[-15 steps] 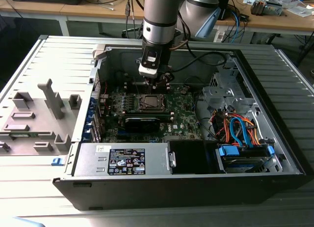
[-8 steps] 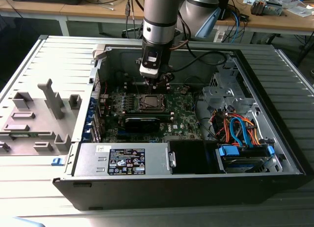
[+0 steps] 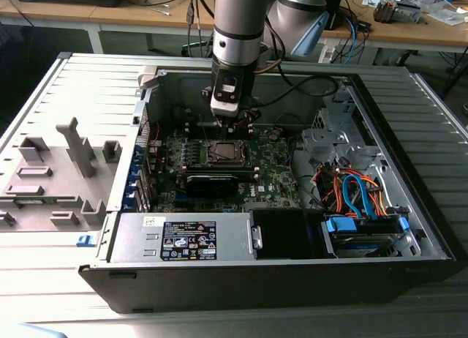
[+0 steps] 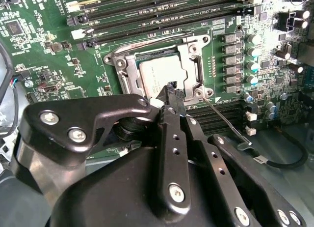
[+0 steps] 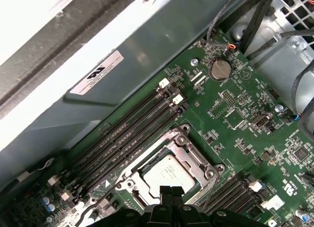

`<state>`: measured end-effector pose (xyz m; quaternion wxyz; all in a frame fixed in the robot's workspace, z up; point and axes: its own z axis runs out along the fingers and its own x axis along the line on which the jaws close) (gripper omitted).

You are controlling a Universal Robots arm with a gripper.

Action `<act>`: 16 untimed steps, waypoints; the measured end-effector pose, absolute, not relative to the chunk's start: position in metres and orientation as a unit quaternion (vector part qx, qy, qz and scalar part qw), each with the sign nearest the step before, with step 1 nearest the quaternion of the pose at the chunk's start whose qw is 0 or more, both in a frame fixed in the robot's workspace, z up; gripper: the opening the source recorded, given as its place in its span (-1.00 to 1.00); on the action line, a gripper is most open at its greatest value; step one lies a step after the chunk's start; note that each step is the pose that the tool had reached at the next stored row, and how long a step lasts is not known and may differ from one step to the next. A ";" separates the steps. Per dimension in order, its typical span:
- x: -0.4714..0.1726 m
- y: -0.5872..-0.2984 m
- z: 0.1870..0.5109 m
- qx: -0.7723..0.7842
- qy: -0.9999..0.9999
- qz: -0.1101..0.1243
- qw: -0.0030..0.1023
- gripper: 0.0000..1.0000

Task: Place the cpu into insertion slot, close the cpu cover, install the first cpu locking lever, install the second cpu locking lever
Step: 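Install the first cpu locking lever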

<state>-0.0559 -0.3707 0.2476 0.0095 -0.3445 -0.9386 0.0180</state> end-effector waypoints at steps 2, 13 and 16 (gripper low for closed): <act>-0.056 -0.371 0.248 -0.341 -0.940 0.018 0.009 -0.79; -0.056 -0.371 0.248 -0.323 -0.946 0.018 0.009 -0.79; -0.056 -0.371 0.248 -0.318 -0.948 0.018 0.009 -0.79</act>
